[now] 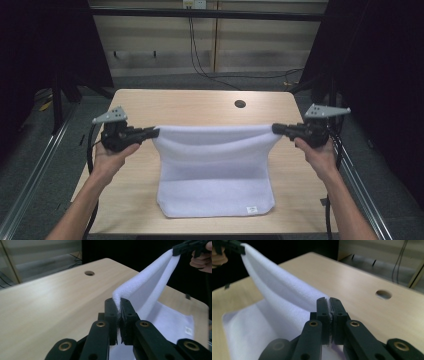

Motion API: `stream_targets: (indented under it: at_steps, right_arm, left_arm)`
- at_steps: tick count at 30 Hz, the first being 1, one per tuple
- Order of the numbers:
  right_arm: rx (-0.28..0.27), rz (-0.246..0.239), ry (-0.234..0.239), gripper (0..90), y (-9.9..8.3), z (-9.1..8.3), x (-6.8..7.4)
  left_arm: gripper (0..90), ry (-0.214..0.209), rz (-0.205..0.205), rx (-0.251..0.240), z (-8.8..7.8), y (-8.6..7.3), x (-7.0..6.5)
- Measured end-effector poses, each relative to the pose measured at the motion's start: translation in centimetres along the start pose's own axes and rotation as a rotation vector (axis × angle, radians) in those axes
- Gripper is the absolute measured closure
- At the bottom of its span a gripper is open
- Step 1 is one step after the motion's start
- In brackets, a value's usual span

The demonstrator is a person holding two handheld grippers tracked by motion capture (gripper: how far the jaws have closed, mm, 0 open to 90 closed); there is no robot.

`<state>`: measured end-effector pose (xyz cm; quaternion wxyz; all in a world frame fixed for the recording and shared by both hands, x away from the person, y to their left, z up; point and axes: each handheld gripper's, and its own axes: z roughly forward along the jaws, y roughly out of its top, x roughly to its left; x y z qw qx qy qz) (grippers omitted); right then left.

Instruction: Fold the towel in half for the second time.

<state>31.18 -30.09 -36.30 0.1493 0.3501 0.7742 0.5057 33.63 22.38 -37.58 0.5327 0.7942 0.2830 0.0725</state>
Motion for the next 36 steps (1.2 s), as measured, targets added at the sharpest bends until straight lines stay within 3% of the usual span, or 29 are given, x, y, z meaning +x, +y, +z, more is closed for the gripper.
stream_targets:
  at_steps: [4,6,8,9,12,14,18,19,21,23,25,29,30,31,33,36]
  right_arm:
    - [0.095,-0.012,0.039,87.2,-4.7,0.1,2.6]
    - [0.116,0.013,0.067,87.2,-6.9,0.2,3.4]
    - [0.141,0.037,0.080,87.1,-8.9,0.1,4.1]
    - [0.164,0.037,0.086,87.1,-9.6,0.0,4.5]
    - [0.208,0.039,0.098,86.8,-11.1,-0.6,5.6]
    - [0.223,0.047,0.113,86.3,-12.0,-1.0,6.2]
    - [0.321,0.090,0.185,81.2,-14.3,-0.8,6.7]
    - [0.340,0.082,0.183,79.8,-14.7,-0.6,6.9]
    - [0.381,0.088,0.193,74.5,-15.0,-0.5,7.2]
    - [0.373,0.090,0.210,67.4,-14.9,-0.7,7.5]
    - [0.314,0.094,0.198,61.0,-14.6,-1.4,7.4]
    - [0.094,0.135,0.040,50.0,-13.9,-3.4,6.5]
    - [0.050,0.161,0.018,48.1,-13.8,-3.7,6.2]
    - [0.000,0.190,-0.014,47.1,-13.7,-4.0,5.7]
    - [-0.021,0.221,-0.068,44.2,-13.9,-4.1,5.0]
    - [-0.002,0.224,-0.129,42.5,-14.6,-4.0,4.2]
  left_arm:
    - [86.0,-0.056,-0.047,0.062,0.7,-4.4,-1.2]
    - [85.9,-0.077,-0.061,0.085,1.1,-6.2,-1.8]
    - [85.8,-0.085,-0.068,0.095,1.2,-6.9,-2.1]
    - [85.8,-0.090,-0.057,0.143,1.2,-7.7,-2.9]
    - [85.6,-0.115,-0.042,0.171,0.4,-8.9,-4.2]
    - [85.0,-0.125,-0.035,0.228,0.1,-10.0,-4.9]
    - [84.0,-0.099,-0.014,0.334,1.0,-12.3,-6.1]
    - [83.1,-0.106,0.017,0.357,1.1,-12.5,-6.5]
    - [77.7,-0.156,-0.012,0.375,1.0,-12.6,-6.6]
    - [71.0,-0.156,0.000,0.361,0.5,-12.9,-6.8]
    - [64.5,-0.170,-0.024,0.308,-0.1,-12.6,-6.4]
    - [54.1,-0.119,-0.116,0.129,-1.2,-11.8,-4.4]
    - [52.5,-0.072,-0.154,0.086,-1.4,-11.7,-3.7]
    - [50.5,-0.039,-0.175,0.074,-1.4,-11.7,-3.2]
    - [49.7,0.030,-0.176,0.068,-1.5,-11.9,-2.6]
    - [50.7,0.036,-0.189,0.069,-1.6,-12.3,-2.2]
